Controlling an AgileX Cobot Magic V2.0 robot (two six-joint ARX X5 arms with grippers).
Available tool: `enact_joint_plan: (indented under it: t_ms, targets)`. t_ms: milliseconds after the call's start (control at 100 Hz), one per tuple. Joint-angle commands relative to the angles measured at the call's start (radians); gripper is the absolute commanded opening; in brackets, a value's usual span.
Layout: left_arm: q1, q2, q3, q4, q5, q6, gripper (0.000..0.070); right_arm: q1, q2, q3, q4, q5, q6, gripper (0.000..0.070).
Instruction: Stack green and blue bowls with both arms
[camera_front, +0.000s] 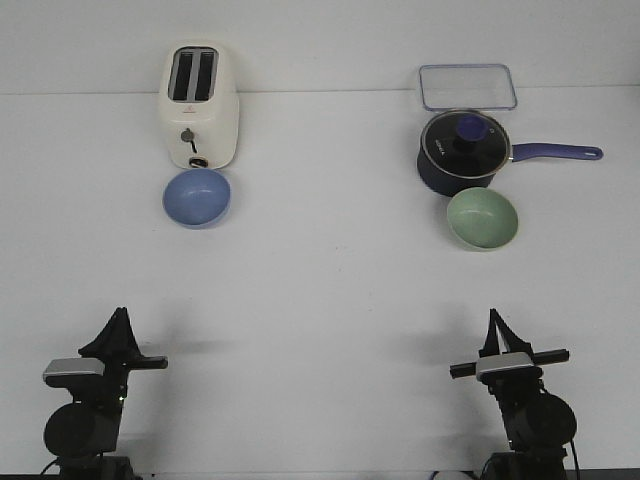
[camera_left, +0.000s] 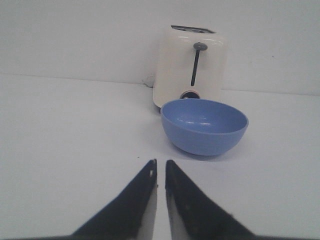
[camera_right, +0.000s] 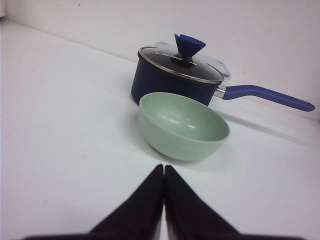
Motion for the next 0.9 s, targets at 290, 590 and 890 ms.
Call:
enact_joint_plan:
  t_ms: [290,590,890]
  targets:
    - [0.002,-0.002,-0.019,0.010,0.001,-0.003,0.0015,-0.002,0.000,-0.002,0.010,0.001,-0.005,0.0001]
    - [0.002,-0.002,-0.019,0.010,0.001,-0.003,0.0015,-0.002,0.000,-0.002,0.010,0.001,-0.005,0.0001]
    - [0.002,-0.002,-0.019,0.010,0.001,-0.002,0.0015,-0.001,0.000,-0.002,0.014,-0.004,0.013,0.0001]
